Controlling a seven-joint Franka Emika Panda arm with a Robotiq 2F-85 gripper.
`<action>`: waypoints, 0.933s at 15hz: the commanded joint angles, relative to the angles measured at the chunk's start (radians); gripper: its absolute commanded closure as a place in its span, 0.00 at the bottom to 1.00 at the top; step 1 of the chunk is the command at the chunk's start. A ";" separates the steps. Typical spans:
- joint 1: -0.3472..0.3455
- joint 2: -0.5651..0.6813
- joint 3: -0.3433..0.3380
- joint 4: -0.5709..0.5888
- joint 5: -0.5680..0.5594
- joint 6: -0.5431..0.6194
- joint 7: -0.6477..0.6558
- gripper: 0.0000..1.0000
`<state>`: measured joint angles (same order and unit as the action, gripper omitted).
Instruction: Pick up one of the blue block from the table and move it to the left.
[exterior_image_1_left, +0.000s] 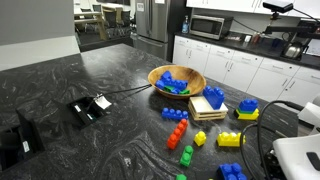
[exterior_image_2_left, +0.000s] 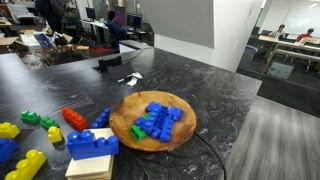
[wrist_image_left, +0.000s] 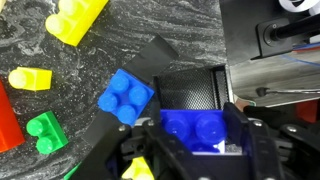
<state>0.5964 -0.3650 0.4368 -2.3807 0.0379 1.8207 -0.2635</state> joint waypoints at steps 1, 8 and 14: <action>0.025 0.002 0.006 -0.001 0.022 0.015 -0.012 0.62; 0.041 0.045 -0.002 -0.041 0.031 0.082 0.008 0.62; 0.037 0.057 -0.025 -0.066 0.061 0.079 -0.002 0.62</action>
<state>0.6380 -0.3032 0.4204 -2.4347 0.0685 1.8890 -0.2597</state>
